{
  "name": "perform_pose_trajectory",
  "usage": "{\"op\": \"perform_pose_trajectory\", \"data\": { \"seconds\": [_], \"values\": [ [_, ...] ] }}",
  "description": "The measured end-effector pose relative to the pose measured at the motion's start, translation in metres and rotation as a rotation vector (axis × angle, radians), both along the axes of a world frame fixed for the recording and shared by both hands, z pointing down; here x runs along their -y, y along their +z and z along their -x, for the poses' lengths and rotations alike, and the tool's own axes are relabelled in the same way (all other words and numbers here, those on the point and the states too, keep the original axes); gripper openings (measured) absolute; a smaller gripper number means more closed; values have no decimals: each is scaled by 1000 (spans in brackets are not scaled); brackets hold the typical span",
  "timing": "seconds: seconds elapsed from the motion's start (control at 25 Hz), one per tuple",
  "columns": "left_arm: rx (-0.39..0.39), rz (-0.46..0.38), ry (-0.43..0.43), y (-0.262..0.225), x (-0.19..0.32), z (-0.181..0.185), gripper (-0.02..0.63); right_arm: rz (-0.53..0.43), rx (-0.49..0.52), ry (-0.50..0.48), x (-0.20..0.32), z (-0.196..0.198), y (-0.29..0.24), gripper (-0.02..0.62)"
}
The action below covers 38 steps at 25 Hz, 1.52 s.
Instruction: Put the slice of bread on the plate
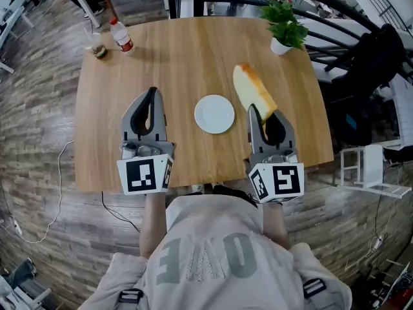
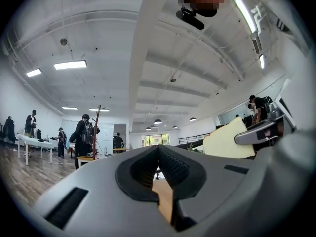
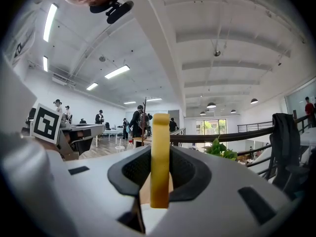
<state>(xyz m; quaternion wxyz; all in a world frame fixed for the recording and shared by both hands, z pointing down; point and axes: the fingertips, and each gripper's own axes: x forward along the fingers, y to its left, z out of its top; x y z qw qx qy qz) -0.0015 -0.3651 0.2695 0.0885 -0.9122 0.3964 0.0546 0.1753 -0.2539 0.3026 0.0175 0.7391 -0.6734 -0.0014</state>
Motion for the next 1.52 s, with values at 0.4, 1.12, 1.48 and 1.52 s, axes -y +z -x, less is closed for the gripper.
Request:
{"op": "perform_pose_trajectory", "data": {
  "seconds": [0.4, 1.12, 1.48, 1.52],
  "values": [
    [16, -34, -40, -13, 1, -17, 8, -14, -2, -70, 18, -16, -1, 92],
    [56, 29, -78, 17, -10, -21, 8, 355, -1119, -184, 66, 11, 105, 92],
    [51, 56, -124, 28, -11, -3, 8, 487, -1293, -279, 87, 25, 213, 92],
    [47, 56, -130, 28, -11, -1, 8, 505, -1302, -280, 87, 24, 222, 92]
  ]
}}
